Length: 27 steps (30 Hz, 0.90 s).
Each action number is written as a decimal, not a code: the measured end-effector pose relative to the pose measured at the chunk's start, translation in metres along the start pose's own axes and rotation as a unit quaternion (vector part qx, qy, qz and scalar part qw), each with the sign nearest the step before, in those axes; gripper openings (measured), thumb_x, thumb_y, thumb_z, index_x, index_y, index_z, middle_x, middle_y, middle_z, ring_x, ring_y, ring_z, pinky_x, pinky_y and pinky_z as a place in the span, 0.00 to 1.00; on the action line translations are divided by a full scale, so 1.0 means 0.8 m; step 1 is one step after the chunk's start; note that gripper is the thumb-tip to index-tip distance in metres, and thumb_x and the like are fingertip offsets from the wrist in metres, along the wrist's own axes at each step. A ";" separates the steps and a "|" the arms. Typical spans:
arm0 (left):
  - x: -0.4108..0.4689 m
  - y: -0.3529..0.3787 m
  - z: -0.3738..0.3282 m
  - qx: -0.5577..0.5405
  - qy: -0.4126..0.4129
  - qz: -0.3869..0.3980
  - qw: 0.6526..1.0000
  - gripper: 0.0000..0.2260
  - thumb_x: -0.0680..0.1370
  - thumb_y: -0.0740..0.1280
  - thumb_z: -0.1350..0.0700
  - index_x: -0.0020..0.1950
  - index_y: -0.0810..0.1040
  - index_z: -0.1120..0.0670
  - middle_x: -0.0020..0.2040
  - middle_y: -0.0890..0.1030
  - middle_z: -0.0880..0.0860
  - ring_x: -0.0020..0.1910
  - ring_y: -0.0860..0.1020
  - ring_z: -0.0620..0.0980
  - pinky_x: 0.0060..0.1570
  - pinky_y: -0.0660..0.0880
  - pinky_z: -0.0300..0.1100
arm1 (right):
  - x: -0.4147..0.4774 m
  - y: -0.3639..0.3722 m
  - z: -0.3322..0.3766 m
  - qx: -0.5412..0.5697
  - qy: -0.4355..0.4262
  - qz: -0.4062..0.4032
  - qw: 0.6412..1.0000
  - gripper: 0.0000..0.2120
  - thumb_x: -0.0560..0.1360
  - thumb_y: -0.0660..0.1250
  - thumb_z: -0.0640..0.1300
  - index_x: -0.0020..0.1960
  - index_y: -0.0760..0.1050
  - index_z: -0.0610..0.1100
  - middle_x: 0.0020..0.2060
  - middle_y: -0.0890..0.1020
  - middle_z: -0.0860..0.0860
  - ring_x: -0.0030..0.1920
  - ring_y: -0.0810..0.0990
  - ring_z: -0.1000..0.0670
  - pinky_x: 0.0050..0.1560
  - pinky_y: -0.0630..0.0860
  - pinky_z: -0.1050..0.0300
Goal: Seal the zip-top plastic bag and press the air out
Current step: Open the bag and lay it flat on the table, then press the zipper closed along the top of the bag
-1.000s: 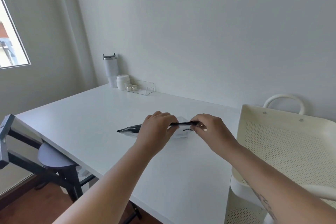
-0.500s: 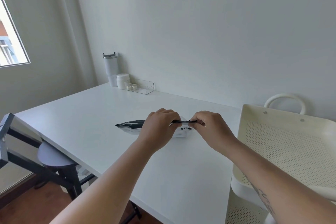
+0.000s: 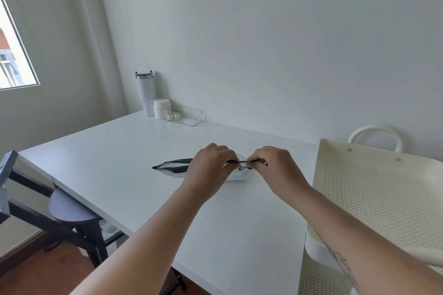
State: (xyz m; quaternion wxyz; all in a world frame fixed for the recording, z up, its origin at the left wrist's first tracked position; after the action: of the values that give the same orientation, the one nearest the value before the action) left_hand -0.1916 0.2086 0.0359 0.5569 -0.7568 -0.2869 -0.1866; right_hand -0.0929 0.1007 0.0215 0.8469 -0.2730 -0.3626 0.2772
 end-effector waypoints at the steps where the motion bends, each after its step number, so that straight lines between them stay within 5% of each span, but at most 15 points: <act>1: 0.001 0.000 0.000 -0.003 -0.003 -0.004 1.000 0.03 0.76 0.70 0.54 0.45 0.83 0.51 0.40 0.82 0.47 0.44 0.74 0.51 0.42 0.72 0.47 | -0.001 -0.002 -0.001 0.014 0.008 -0.007 1.000 0.04 0.76 0.70 0.42 0.45 0.83 0.49 0.39 0.82 0.54 0.40 0.79 0.54 0.41 0.75 0.56; 6: 0.006 -0.001 0.014 -0.036 -0.040 -0.004 0.999 0.01 0.75 0.71 0.53 0.44 0.82 0.48 0.37 0.81 0.43 0.43 0.72 0.48 0.41 0.71 0.44 | -0.004 -0.010 -0.007 0.123 0.044 -0.007 0.991 0.05 0.75 0.71 0.42 0.46 0.80 0.52 0.39 0.85 0.56 0.40 0.81 0.60 0.39 0.73 0.71; 13: 0.014 0.000 0.018 -0.103 -0.068 0.021 0.992 0.02 0.75 0.71 0.53 0.44 0.83 0.48 0.35 0.79 0.43 0.38 0.74 0.42 0.39 0.72 0.44 | 0.003 -0.011 0.004 0.097 0.035 -0.001 0.995 0.06 0.77 0.66 0.40 0.42 0.78 0.47 0.39 0.83 0.47 0.43 0.80 0.43 0.43 0.75 0.50; 21: 0.018 -0.002 0.013 -0.088 -0.060 0.015 0.994 0.03 0.76 0.69 0.56 0.45 0.82 0.50 0.40 0.82 0.43 0.45 0.75 0.47 0.45 0.74 0.46 | 0.003 -0.011 0.005 0.119 0.026 -0.015 0.992 0.06 0.76 0.69 0.40 0.45 0.78 0.51 0.41 0.83 0.56 0.43 0.81 0.60 0.43 0.74 0.70; 27: 0.021 -0.003 0.019 -0.115 -0.087 -0.005 0.990 0.04 0.75 0.71 0.56 0.41 0.84 0.49 0.32 0.77 0.40 0.36 0.73 0.39 0.36 0.67 0.38 | 0.004 -0.018 -0.002 0.138 0.042 -0.020 0.989 0.05 0.76 0.69 0.42 0.43 0.81 0.48 0.37 0.85 0.52 0.37 0.79 0.54 0.34 0.69 0.70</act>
State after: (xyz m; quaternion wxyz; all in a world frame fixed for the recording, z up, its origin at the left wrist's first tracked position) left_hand -0.1807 0.2272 0.0433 0.4380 -0.8279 -0.3144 -0.1546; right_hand -0.0859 0.0923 0.0310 0.8963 -0.1576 -0.2904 0.2957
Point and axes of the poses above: each hand's wrist, its own x-axis towards the middle knuckle, its own y-axis out of the palm, z = x × y, the point moved 8 cm from there along x, towards the middle knuckle
